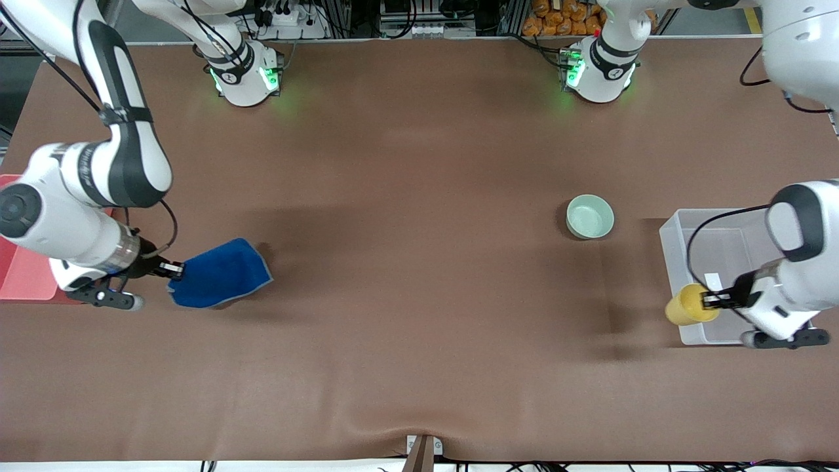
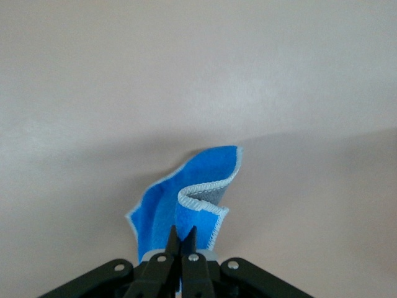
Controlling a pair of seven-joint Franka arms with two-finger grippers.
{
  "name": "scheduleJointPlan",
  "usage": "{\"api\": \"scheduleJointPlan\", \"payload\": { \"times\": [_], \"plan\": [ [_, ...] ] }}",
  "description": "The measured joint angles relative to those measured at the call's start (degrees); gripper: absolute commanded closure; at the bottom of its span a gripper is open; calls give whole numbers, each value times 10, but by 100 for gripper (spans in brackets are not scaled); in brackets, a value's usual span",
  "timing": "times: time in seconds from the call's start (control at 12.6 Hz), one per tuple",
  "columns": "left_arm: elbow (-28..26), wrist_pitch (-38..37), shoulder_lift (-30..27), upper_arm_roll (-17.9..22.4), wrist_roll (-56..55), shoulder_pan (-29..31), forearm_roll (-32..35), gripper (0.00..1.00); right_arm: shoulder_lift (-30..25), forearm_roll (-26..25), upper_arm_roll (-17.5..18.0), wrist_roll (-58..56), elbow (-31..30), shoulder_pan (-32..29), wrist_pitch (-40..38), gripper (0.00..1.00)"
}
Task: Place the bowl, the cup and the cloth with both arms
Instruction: 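Carry the cloth to the pink bin while the left gripper carries the cup, then lower the cup into the clear bin and release it with the left gripper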
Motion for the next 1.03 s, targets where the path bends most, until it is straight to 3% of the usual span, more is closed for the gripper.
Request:
{"api": "scheduleJointPlan", "payload": {
  "times": [0.24, 0.48, 0.64, 1.03],
  "plan": [
    [-5, -1, 1, 0, 70, 51, 0, 100, -43, 0, 0, -41, 8, -3, 0, 100],
    [-13, -1, 18, -1, 82, 63, 0, 100, -72, -1, -1, -92, 45, -13, -35, 100],
    [-15, 3, 39, 0, 82, 66, 0, 100, -88, -2, -3, -137, 61, -43, -85, 100],
    [-15, 41, 69, 0, 83, 75, 8, 100, -114, -4, -7, -292, 66, -137, -124, 100]
  ]
}}
